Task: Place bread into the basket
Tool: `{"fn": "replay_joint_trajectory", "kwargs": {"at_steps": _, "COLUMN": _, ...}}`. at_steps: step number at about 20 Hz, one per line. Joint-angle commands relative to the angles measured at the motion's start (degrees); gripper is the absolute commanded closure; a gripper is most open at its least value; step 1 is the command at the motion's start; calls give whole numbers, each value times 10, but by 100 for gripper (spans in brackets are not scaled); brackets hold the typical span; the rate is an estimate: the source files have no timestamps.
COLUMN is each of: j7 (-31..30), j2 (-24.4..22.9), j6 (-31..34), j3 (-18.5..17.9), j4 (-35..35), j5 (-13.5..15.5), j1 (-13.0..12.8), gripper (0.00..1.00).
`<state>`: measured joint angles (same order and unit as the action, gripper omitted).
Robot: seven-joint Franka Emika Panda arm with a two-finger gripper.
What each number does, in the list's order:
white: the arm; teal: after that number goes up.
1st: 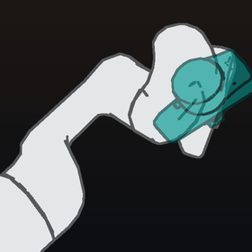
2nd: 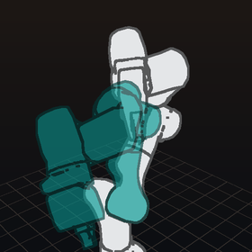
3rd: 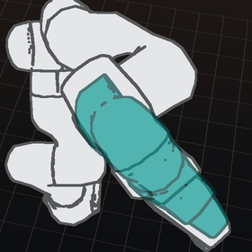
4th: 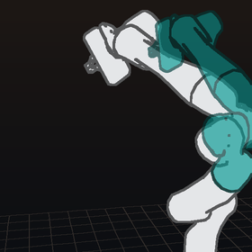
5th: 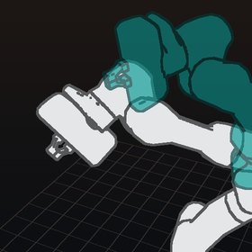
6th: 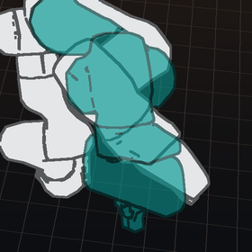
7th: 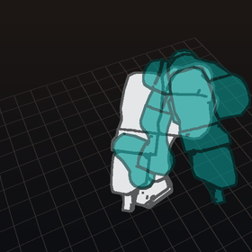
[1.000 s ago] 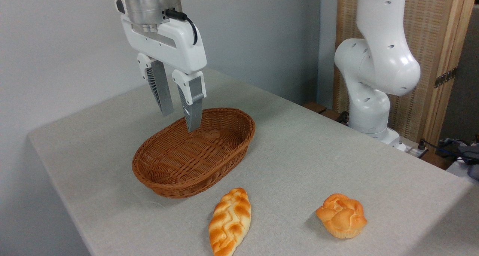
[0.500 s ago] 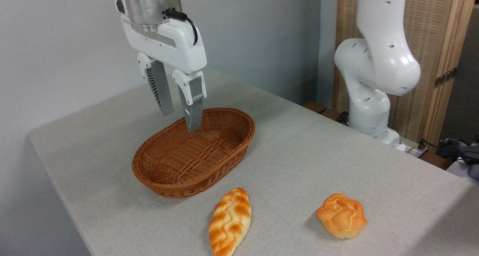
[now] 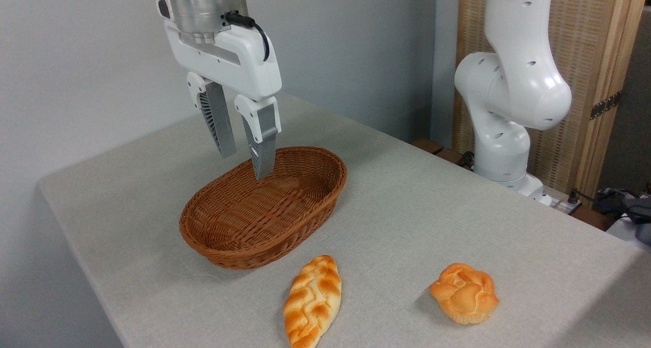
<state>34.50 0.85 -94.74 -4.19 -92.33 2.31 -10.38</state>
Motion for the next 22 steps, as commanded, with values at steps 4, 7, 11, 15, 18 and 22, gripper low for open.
{"fn": "replay_joint_trajectory", "kwargs": {"at_steps": 4, "j7": -3, "j2": -15, "j6": -12, "j3": -6, "j4": -3, "j5": -13, "j1": 3, "gripper": 0}}
{"fn": "replay_joint_trajectory", "kwargs": {"at_steps": 7, "j7": -8, "j2": -23, "j6": -17, "j3": -7, "j4": -16, "j5": -11, "j1": 4, "gripper": 0}}
{"fn": "replay_joint_trajectory", "kwargs": {"at_steps": 11, "j7": -109, "j2": -35, "j6": -29, "j3": -18, "j4": -46, "j5": -6, "j1": 2, "gripper": 0}}
{"fn": "replay_joint_trajectory", "kwargs": {"at_steps": 15, "j7": -183, "j2": -37, "j6": -66, "j3": -19, "j4": -68, "j5": -6, "j1": 1, "gripper": 0}}
{"fn": "replay_joint_trajectory", "kwargs": {"at_steps": 18, "j7": -195, "j2": -39, "j6": -78, "j3": -39, "j4": -92, "j5": -10, "j1": 1, "gripper": 0}}
{"fn": "replay_joint_trajectory", "kwargs": {"at_steps": 22, "j7": -193, "j2": -41, "j6": -97, "j3": -78, "j4": -99, "j5": -16, "j1": 3, "gripper": 0}}
